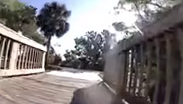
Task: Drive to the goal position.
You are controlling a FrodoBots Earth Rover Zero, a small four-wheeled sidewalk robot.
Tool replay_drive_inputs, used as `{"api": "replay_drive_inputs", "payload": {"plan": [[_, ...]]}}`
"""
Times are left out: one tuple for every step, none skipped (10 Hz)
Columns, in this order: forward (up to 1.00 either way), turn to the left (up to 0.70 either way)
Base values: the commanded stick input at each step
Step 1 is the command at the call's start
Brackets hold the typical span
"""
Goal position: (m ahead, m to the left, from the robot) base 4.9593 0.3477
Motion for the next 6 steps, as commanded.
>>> {"api": "replay_drive_inputs", "payload": {"plan": [[0.70,0.00],[0.70,0.00],[0.70,0.00],[0.70,0.00],[0.70,0.00],[0.70,0.00]]}}
